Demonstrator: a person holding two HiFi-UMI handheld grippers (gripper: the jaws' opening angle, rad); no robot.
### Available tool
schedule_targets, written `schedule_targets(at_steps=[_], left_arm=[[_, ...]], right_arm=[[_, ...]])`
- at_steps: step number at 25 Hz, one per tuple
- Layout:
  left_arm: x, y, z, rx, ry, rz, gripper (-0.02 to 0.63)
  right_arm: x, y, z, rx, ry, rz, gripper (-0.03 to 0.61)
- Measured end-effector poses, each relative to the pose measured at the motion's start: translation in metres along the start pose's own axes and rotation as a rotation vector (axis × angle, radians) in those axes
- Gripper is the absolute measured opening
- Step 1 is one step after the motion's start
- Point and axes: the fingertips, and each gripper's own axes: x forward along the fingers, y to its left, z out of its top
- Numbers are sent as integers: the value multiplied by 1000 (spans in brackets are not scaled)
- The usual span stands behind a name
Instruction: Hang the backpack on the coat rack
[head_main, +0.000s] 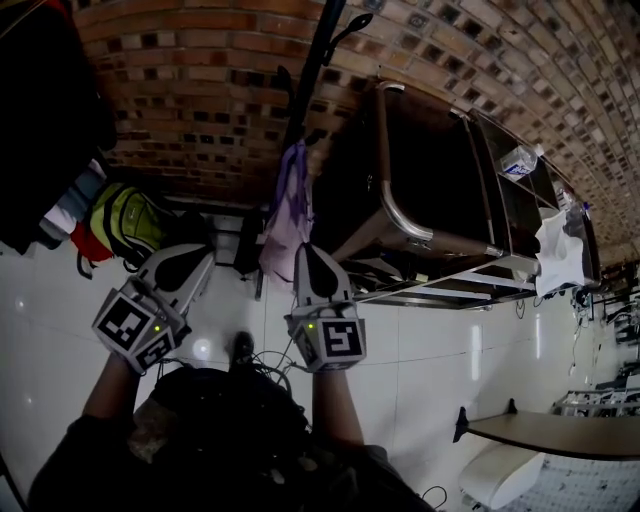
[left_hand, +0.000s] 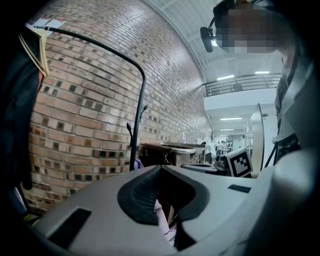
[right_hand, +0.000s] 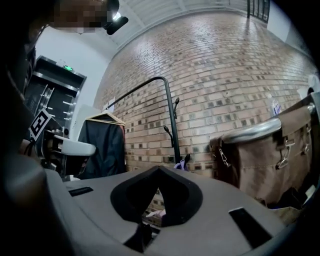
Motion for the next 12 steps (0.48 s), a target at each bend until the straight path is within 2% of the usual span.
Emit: schedule_targets(at_steps=[2, 12], left_arm=[[-17, -2, -2, 1, -8, -3, 40], [-129, -11, -3, 1, -29, 7, 40]], right_arm=[[-8, 15, 3, -9, -5, -21, 20], [-50, 124, 13, -14, -19, -6, 15]])
